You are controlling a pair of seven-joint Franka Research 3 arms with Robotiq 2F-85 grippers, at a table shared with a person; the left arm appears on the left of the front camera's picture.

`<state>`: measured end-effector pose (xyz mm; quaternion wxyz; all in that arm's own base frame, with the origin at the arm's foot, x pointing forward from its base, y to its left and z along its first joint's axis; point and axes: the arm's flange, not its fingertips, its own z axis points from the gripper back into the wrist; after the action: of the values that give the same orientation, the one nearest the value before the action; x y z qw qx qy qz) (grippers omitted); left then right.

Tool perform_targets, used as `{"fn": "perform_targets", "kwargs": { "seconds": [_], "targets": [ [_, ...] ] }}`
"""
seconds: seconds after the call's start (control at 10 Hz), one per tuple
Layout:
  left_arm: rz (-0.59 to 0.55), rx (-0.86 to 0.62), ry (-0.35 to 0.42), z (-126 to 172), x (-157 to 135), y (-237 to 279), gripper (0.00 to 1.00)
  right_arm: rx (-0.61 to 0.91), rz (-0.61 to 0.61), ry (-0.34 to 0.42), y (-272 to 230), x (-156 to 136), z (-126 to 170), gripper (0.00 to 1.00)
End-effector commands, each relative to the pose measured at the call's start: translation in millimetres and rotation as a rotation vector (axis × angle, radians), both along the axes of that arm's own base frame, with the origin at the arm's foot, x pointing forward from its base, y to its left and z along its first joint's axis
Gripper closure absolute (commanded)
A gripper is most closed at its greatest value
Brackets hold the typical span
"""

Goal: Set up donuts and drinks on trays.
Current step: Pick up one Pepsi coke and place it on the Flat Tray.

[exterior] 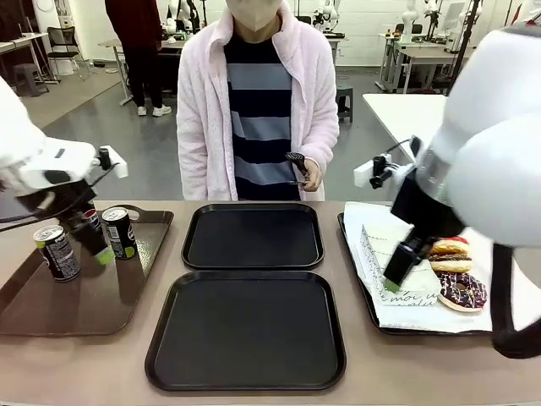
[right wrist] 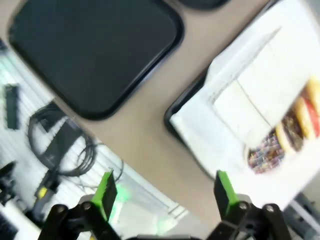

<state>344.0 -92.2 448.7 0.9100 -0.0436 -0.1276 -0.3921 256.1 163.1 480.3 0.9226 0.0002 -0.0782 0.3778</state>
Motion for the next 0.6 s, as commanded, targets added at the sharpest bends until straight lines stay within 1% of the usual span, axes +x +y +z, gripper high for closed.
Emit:
{"fn": "perform_targets", "kwargs": {
  "seconds": [0.0, 0.1, 0.2, 0.3, 0.4, 0.5],
  "targets": [
    [-0.033, -0.112, -0.052, -34.3, -88.7, 25.8, 0.0, -0.042, -0.037, -0.059, -33.1, -40.0, -53.6, 0.0],
    [0.0, 0.0, 0.0, 0.0, 0.0, 0.0, 0.0, 0.0, 0.0, 0.0, 0.0, 0.0, 0.0, 0.0],
    [0.0, 0.0, 0.0, 0.0, 0.0, 0.0, 0.0, 0.0, 0.0, 0.0, 0.0, 0.0, 0.0, 0.0],
    [-0.027, -0.035, 0.002, 20.2, -14.8, 8.6, 0.0, -0.011, -0.008, 0.003, -6.4, -10.7, 8.4, 0.0],
    [0.073, -0.185, 0.082, 8.8, -1.7, 32.9, 0.0, 0.292, -0.162, -0.017, -57.7, -16.5, -2.8, 0.0],
    [0.168, -0.329, 0.153, 9.7, 11.4, 58.6, 0.0, 0.504, -0.28, -0.029, -105.9, -26.2, -10.6, 0.0]
  ]
}}
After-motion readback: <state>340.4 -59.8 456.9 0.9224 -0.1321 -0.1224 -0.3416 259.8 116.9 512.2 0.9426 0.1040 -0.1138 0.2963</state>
